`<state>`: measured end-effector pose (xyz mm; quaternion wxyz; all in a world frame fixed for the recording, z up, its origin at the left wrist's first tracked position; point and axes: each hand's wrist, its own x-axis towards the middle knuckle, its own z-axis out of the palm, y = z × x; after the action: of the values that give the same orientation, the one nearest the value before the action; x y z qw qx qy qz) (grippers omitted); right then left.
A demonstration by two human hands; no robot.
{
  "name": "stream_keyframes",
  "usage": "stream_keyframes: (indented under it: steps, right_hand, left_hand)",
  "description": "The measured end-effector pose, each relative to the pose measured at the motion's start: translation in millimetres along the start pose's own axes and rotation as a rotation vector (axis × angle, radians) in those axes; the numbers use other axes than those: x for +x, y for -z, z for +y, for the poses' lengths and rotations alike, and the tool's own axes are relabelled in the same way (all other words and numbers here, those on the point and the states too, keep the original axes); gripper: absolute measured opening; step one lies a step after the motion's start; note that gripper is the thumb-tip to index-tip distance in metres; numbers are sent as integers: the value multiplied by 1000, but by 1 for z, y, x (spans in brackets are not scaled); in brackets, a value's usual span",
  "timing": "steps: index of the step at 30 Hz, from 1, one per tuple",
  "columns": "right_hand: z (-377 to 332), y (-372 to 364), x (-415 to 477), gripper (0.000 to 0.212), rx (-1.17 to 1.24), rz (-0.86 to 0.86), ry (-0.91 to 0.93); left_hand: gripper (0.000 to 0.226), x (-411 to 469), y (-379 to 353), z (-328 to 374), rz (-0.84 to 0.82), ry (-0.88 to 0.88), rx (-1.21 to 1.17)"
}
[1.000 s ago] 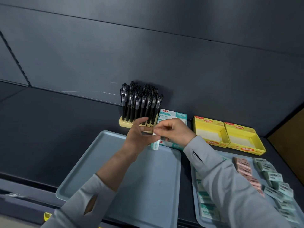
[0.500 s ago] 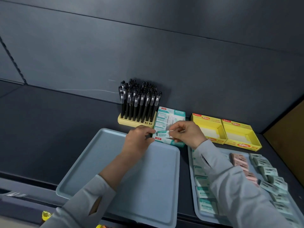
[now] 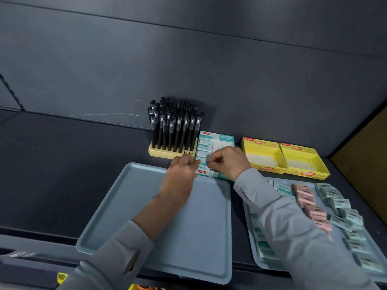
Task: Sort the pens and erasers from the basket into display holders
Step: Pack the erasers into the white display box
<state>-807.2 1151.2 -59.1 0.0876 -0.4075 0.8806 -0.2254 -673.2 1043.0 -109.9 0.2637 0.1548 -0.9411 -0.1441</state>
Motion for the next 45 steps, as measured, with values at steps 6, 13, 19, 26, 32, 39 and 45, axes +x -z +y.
stream_keyframes:
  steps: [6, 13, 19, 26, 32, 39, 45]
  right_hand:
    - [-1, -1, 3, 9, 91, -8, -96]
    - [-4, -8, 14, 15, 193, 41, -332]
    - [4, -5, 14, 17, 541, -9, -371]
    - [-7, -2, 16, 21, -35, -64, -318]
    - [5, 3, 8, 16, 418, -85, -294]
    - [18, 32, 0, 14, 568, -114, -342]
    - [7, 24, 5, 6, 315, -127, -367]
  left_hand:
    - [24, 16, 20, 10, -135, 10, 162]
    - [33, 21, 14, -2, -149, 35, -14]
    - [37, 25, 11, -4, -209, 22, 20]
    - [35, 23, 10, -2, -183, 22, 22]
    - [39, 21, 10, 0, -171, 90, -35]
    - [50, 15, 15, -3, -183, 157, -111]
    - [48, 15, 15, -1, -182, 140, -95]
